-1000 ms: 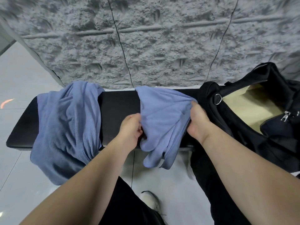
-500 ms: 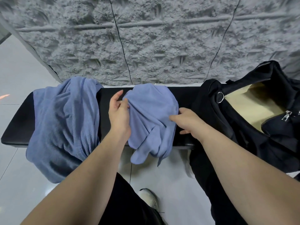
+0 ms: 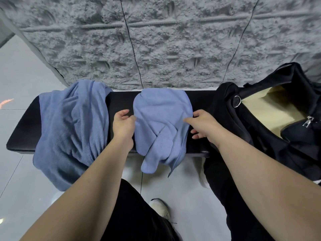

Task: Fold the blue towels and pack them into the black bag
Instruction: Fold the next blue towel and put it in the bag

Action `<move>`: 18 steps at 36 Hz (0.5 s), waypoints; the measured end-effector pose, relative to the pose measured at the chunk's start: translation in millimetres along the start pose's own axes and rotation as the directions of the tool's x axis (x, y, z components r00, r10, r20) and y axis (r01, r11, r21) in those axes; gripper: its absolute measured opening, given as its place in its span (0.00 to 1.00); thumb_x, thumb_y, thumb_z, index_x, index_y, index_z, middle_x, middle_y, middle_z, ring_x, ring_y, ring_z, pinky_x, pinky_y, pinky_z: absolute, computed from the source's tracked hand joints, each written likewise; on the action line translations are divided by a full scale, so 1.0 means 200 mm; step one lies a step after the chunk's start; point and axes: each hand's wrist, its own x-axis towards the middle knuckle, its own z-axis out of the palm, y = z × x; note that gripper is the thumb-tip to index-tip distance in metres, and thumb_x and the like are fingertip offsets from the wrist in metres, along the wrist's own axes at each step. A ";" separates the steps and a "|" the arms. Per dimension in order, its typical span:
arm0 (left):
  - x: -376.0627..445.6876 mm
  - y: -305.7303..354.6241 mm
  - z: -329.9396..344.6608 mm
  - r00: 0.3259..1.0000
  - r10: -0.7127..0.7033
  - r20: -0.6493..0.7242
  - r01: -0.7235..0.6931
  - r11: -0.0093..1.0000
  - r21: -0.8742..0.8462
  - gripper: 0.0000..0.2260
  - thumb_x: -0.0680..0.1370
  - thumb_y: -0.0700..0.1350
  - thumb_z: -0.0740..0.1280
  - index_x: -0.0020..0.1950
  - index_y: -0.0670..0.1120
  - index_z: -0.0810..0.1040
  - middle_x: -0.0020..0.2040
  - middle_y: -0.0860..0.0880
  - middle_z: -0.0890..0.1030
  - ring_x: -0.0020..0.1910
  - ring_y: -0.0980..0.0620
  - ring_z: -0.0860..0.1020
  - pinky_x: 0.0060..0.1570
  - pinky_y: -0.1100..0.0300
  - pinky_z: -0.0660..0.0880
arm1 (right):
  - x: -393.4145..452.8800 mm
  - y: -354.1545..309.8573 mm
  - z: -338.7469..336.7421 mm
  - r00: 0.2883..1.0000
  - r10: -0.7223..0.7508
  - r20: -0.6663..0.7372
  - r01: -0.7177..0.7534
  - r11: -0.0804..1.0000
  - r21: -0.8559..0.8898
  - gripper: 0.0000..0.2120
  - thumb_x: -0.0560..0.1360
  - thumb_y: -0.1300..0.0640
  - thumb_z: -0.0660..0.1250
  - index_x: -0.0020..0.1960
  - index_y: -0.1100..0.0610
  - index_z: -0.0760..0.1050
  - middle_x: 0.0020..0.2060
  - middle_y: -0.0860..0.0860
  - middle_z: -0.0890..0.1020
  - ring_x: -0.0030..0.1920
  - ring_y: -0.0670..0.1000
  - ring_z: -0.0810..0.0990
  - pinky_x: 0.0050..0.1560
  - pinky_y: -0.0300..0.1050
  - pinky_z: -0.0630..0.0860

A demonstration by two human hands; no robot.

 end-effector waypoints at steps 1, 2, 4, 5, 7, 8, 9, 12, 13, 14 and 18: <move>-0.01 0.00 -0.01 1.000 -0.018 0.007 0.018 0.999 0.033 0.15 0.76 0.40 0.68 0.60 0.53 0.72 0.58 0.48 0.78 0.51 0.48 0.79 0.53 0.53 0.78 | -0.02 0.01 -0.01 1.000 0.007 0.017 -0.006 0.998 -0.055 0.07 0.77 0.54 0.67 0.44 0.55 0.71 0.39 0.52 0.75 0.36 0.50 0.74 0.31 0.44 0.77; -0.02 -0.01 -0.02 0.999 -0.041 0.020 0.039 0.997 0.072 0.17 0.76 0.41 0.68 0.62 0.53 0.71 0.57 0.47 0.78 0.53 0.48 0.79 0.56 0.51 0.78 | -0.04 0.01 -0.01 0.999 0.018 0.039 -0.013 0.993 -0.120 0.10 0.76 0.53 0.69 0.43 0.56 0.70 0.38 0.52 0.74 0.36 0.50 0.74 0.30 0.43 0.76; -0.05 -0.01 -0.04 0.993 -0.096 0.072 0.082 0.982 0.170 0.21 0.75 0.43 0.70 0.65 0.52 0.68 0.56 0.48 0.78 0.54 0.46 0.80 0.58 0.46 0.78 | -0.08 0.02 -0.02 0.994 0.062 0.091 -0.037 0.967 -0.251 0.13 0.74 0.49 0.71 0.44 0.58 0.73 0.36 0.54 0.75 0.34 0.50 0.73 0.28 0.41 0.73; -0.06 -0.01 -0.06 0.987 -0.122 0.106 0.096 0.970 0.222 0.23 0.74 0.44 0.71 0.65 0.51 0.68 0.56 0.47 0.78 0.54 0.46 0.80 0.57 0.45 0.78 | -0.09 0.02 -0.03 0.990 0.087 0.110 -0.048 0.947 -0.318 0.15 0.73 0.48 0.72 0.45 0.59 0.75 0.35 0.54 0.75 0.32 0.51 0.73 0.27 0.40 0.72; -0.10 -0.01 -0.07 0.963 -0.175 0.203 0.098 0.935 0.341 0.21 0.71 0.45 0.74 0.61 0.45 0.72 0.55 0.45 0.81 0.53 0.44 0.82 0.57 0.42 0.79 | -0.12 0.04 -0.03 0.982 0.119 0.145 -0.043 0.894 -0.445 0.15 0.72 0.47 0.72 0.44 0.59 0.77 0.32 0.54 0.74 0.28 0.52 0.71 0.26 0.39 0.69; -0.12 -0.01 -0.08 0.948 -0.197 0.249 0.086 0.914 0.396 0.19 0.71 0.45 0.73 0.59 0.43 0.75 0.54 0.44 0.83 0.52 0.44 0.83 0.56 0.42 0.79 | -0.13 0.04 -0.02 0.981 0.116 0.155 -0.024 0.869 -0.495 0.14 0.73 0.48 0.71 0.45 0.59 0.77 0.32 0.54 0.73 0.27 0.52 0.70 0.28 0.39 0.69; -0.15 -0.01 -0.08 0.936 -0.212 0.282 0.076 0.902 0.426 0.15 0.73 0.44 0.73 0.57 0.42 0.77 0.53 0.44 0.84 0.51 0.44 0.83 0.55 0.43 0.80 | -0.14 0.05 -0.02 0.981 0.108 0.159 -0.008 0.851 -0.526 0.11 0.74 0.51 0.69 0.46 0.60 0.78 0.33 0.54 0.73 0.29 0.53 0.71 0.30 0.41 0.69; -0.20 -0.01 -0.06 0.919 -0.227 0.323 0.094 0.920 0.381 0.07 0.79 0.43 0.67 0.57 0.45 0.77 0.52 0.47 0.84 0.51 0.46 0.83 0.51 0.48 0.82 | -0.16 0.05 0.00 0.986 0.083 0.144 -0.012 0.901 -0.434 0.06 0.77 0.58 0.60 0.49 0.57 0.75 0.39 0.54 0.77 0.36 0.53 0.74 0.34 0.43 0.72; -0.22 0.00 -0.06 0.927 -0.210 0.312 0.095 0.933 0.346 0.06 0.80 0.43 0.66 0.56 0.46 0.75 0.52 0.47 0.83 0.51 0.47 0.83 0.50 0.48 0.81 | -0.16 0.05 0.00 0.988 0.087 0.128 -0.043 0.949 -0.314 0.07 0.79 0.57 0.57 0.51 0.56 0.74 0.43 0.53 0.78 0.40 0.52 0.77 0.36 0.43 0.75; -0.22 0.00 -0.06 0.942 -0.178 0.286 0.084 0.947 0.310 0.04 0.81 0.44 0.65 0.55 0.47 0.74 0.52 0.48 0.82 0.51 0.48 0.82 0.49 0.49 0.81 | -0.16 0.05 0.00 0.989 0.096 0.115 -0.075 0.983 -0.169 0.09 0.80 0.55 0.55 0.55 0.55 0.72 0.47 0.53 0.78 0.44 0.52 0.79 0.39 0.44 0.78; -0.20 0.02 -0.07 0.992 -0.021 0.123 -0.001 0.985 0.173 0.05 0.82 0.46 0.62 0.51 0.45 0.69 0.49 0.45 0.77 0.46 0.47 0.78 0.45 0.51 0.75 | -0.13 0.05 -0.03 0.990 0.141 0.025 -0.143 0.957 0.254 0.14 0.81 0.55 0.53 0.63 0.56 0.70 0.53 0.54 0.80 0.49 0.55 0.80 0.43 0.48 0.79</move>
